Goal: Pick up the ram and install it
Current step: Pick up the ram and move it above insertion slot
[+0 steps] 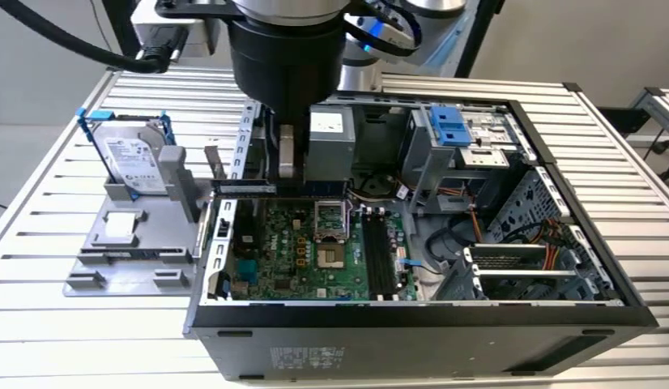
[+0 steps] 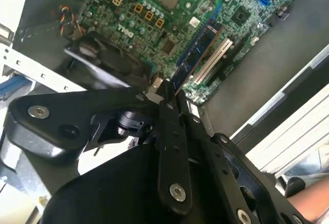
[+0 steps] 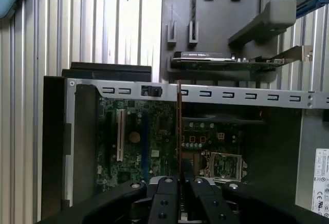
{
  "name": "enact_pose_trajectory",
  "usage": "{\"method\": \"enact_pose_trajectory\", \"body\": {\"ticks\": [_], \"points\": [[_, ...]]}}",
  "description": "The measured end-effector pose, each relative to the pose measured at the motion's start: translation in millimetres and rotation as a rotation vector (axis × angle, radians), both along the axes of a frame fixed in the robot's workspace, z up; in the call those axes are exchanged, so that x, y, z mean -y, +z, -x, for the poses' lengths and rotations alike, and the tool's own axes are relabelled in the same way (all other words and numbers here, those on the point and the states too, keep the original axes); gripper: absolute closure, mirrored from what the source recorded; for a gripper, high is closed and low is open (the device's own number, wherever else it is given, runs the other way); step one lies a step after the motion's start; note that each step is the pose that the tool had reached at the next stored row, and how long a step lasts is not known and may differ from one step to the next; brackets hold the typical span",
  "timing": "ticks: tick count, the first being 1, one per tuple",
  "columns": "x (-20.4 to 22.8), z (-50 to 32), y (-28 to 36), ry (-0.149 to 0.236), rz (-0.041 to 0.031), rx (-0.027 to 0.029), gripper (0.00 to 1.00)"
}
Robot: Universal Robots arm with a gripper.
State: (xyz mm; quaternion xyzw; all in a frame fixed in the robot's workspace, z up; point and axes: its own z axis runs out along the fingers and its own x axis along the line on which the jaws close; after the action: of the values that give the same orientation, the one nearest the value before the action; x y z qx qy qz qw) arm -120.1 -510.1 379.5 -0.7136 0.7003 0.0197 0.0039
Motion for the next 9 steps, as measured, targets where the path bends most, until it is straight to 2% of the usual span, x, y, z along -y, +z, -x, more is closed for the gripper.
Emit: {"method": "enact_pose_trajectory", "body": {"ticks": [9], "points": [[0.1,-32.8,0.0,0.0,0.0,-0.0053,1.0]]}}
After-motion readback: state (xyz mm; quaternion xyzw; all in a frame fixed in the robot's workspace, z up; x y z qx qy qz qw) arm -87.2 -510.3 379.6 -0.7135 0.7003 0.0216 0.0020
